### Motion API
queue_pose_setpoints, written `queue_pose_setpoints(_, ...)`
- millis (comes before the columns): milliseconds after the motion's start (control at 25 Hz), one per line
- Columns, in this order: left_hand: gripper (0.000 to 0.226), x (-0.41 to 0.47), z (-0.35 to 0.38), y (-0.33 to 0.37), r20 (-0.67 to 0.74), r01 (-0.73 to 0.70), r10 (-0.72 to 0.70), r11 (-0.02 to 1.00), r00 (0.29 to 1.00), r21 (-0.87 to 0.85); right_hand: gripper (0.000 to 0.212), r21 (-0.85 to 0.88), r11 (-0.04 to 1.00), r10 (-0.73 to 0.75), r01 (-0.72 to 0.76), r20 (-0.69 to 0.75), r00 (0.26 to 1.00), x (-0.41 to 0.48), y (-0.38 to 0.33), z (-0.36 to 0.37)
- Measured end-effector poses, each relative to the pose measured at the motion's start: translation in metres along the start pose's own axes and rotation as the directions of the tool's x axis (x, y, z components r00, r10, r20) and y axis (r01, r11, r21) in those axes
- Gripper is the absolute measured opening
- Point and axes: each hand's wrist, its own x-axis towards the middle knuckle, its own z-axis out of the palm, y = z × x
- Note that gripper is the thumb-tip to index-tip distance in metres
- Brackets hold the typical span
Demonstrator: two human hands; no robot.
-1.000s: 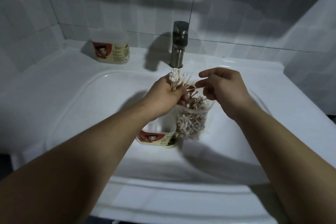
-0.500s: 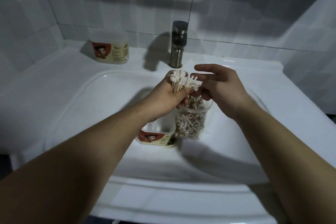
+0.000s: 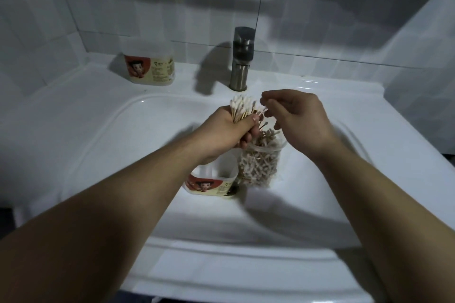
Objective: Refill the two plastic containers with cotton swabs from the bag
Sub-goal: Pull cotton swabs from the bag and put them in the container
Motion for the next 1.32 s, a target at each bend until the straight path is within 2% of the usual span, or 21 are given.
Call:
queue_pose_setpoints(40,0.024,0.000,0.001,0.000,0.003,0.018,-0.018,0.999,1.000,-0.038,0.026,-0.015,0.999,-0.027,0.028,0.042,0.999,-0.001,-0.001,0.000)
queue_pose_setpoints(120,0.021,0.000,0.002,0.001,0.017,0.046,-0.045,0.995,0.999,-0.086,0.039,-0.019,0.997,-0.067,0.073,0.214,0.975,-0.005,-0.006,0.000)
queue_pose_setpoints(240,0.021,-0.001,0.000,0.004,0.012,0.083,-0.083,0.987,0.997,-0.138,0.068,0.020,0.988,-0.144,0.150,0.441,0.886,-0.014,-0.013,0.000)
queue_pose_setpoints(320,0.019,-0.001,-0.001,0.007,0.018,0.100,-0.099,0.979,0.995,-0.180,0.099,0.005,0.986,-0.148,0.164,0.466,0.872,-0.014,-0.013,0.002)
queue_pose_setpoints(400,0.016,-0.003,-0.001,0.010,0.059,0.124,-0.113,0.967,0.992,-0.224,0.111,-0.109,0.959,-0.188,0.262,0.448,0.874,-0.009,-0.007,0.009)
queue_pose_setpoints(520,0.015,-0.007,0.002,0.011,0.122,0.163,-0.138,0.958,0.983,-0.238,0.096,-0.245,0.924,-0.180,0.293,0.398,0.900,-0.006,-0.005,0.011)
queue_pose_setpoints(680,0.020,-0.008,0.001,0.010,0.126,0.176,-0.150,0.957,0.981,-0.230,0.083,-0.126,0.957,-0.189,0.262,0.416,0.889,-0.012,-0.011,0.008)
queue_pose_setpoints(760,0.020,-0.008,0.000,0.010,0.156,0.206,-0.170,0.946,0.973,-0.250,0.077,-0.194,0.947,-0.168,0.258,0.384,0.908,-0.010,-0.007,0.010)
queue_pose_setpoints(840,0.017,-0.009,0.000,0.011,0.181,0.233,-0.188,0.933,0.965,-0.275,0.083,-0.222,0.945,-0.150,0.238,0.351,0.924,-0.008,-0.004,0.011)
queue_pose_setpoints(960,0.019,-0.009,-0.001,0.011,0.223,0.260,-0.204,0.930,0.953,-0.261,0.113,-0.130,0.968,-0.144,0.215,0.416,0.898,-0.010,-0.006,0.009)
queue_pose_setpoints(1000,0.020,-0.010,-0.001,0.010,0.239,0.271,-0.212,0.930,0.948,-0.248,0.117,-0.140,0.964,-0.147,0.228,0.436,0.888,-0.010,-0.007,0.007)
queue_pose_setpoints(1120,0.020,-0.012,-0.001,0.009,0.270,0.315,-0.254,0.925,0.929,-0.211,0.103,-0.281,0.908,-0.173,0.309,0.421,0.891,-0.010,-0.012,0.008)
queue_pose_setpoints(1200,0.018,-0.012,-0.001,0.009,0.277,0.337,-0.274,0.917,0.921,-0.212,0.097,-0.288,0.902,-0.193,0.321,0.397,0.897,-0.010,-0.013,0.007)
queue_pose_setpoints(1320,0.018,-0.011,-0.002,0.010,0.284,0.364,-0.292,0.898,0.913,-0.246,0.114,-0.261,0.899,-0.215,0.352,0.437,0.873,-0.009,-0.011,0.007)
